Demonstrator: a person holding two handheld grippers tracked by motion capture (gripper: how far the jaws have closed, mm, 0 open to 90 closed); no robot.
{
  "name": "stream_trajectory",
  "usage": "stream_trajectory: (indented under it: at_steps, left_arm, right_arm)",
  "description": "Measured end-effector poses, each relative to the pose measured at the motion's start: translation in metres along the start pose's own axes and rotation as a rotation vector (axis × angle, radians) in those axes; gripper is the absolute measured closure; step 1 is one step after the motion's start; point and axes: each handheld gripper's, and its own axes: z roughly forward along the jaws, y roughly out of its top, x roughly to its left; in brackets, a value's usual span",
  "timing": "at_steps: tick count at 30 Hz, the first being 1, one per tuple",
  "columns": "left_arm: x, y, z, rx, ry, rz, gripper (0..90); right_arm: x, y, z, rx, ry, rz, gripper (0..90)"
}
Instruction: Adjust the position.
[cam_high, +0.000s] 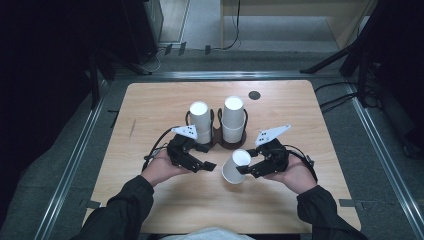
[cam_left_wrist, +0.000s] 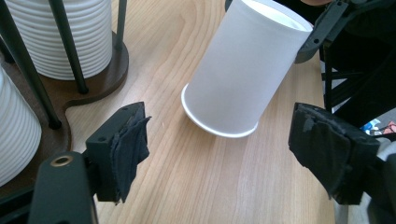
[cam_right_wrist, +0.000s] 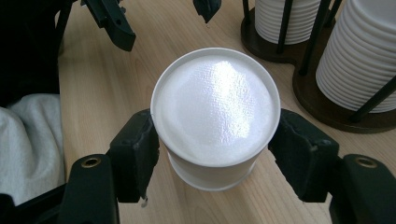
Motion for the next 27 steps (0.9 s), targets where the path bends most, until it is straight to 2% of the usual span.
stream_trajectory:
  at_steps: [5,9,13,17,21,27]
  left_arm:
    - [0.001,-0.001,-0.001,-0.007,-0.021,-0.003,13.5]
    - [0.001,-0.001,0.001,-0.015,-0.042,0.002,12.9]
    - [0.0,-0.001,0.005,-0.006,-0.049,0.014,13.0]
    - [-0.002,-0.003,0.009,0.022,-0.055,0.022,13.5]
    - [-0.007,-0.003,0.016,0.049,-0.06,0.055,13.6]
    - [-0.012,-0.003,0.019,0.031,-0.071,0.079,13.9]
  right_arm:
    - [-0.001,0.001,0.001,-0.008,0.011,-0.009,34.2]
    - [0.0,0.002,0.001,-0.025,0.029,-0.015,34.3]
    - [0.0,0.004,0.003,-0.029,0.046,-0.014,34.3]
    - [0.001,0.005,0.003,-0.043,0.059,-0.017,34.3]
    - [0.002,0.008,0.004,-0.046,0.073,-0.021,34.3]
    - [0.009,0.017,0.004,-0.064,0.102,-0.049,34.3]
